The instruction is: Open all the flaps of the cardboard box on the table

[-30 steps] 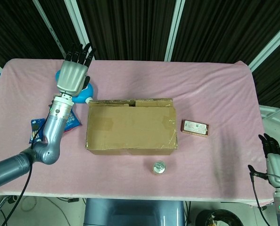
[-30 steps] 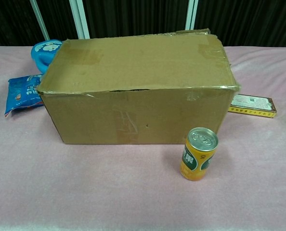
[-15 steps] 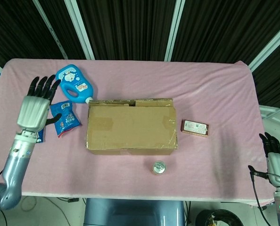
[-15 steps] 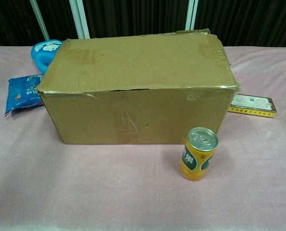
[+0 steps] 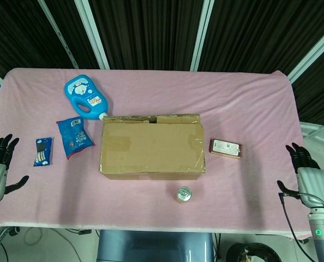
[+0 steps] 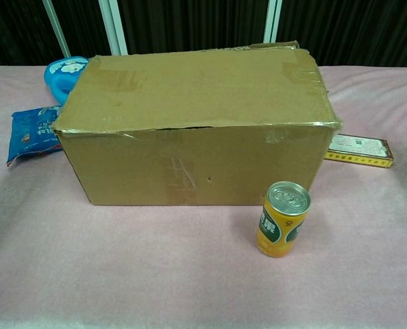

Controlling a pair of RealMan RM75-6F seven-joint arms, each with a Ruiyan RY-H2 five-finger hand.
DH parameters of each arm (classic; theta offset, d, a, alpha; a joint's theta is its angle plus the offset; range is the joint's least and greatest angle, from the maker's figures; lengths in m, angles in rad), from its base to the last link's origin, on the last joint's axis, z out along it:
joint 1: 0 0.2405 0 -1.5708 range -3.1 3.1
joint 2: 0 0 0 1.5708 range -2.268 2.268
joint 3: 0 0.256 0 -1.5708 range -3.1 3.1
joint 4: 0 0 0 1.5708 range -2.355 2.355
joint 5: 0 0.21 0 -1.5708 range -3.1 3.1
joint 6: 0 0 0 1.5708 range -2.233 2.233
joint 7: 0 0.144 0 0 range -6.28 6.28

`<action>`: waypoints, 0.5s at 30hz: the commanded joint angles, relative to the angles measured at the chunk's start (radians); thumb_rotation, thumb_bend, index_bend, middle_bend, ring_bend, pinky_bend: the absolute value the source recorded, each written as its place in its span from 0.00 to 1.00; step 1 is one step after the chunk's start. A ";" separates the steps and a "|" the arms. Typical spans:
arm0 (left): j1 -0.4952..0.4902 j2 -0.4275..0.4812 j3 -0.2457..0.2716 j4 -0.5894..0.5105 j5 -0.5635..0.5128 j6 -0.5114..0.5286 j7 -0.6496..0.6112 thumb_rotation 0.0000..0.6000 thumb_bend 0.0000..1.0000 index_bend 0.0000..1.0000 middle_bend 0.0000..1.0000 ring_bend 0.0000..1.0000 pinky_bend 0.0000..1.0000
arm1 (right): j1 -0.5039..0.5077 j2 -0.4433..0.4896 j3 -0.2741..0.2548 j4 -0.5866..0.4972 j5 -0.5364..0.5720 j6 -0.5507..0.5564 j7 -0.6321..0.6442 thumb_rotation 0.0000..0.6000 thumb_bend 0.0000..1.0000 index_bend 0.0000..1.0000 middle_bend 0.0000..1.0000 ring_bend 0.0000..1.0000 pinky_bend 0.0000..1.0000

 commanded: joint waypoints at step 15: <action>0.020 -0.017 -0.016 0.057 0.026 -0.044 -0.147 1.00 0.13 0.00 0.00 0.00 0.00 | 0.526 -0.096 0.229 -0.051 0.418 -0.449 -0.222 1.00 1.00 0.28 0.21 0.21 0.34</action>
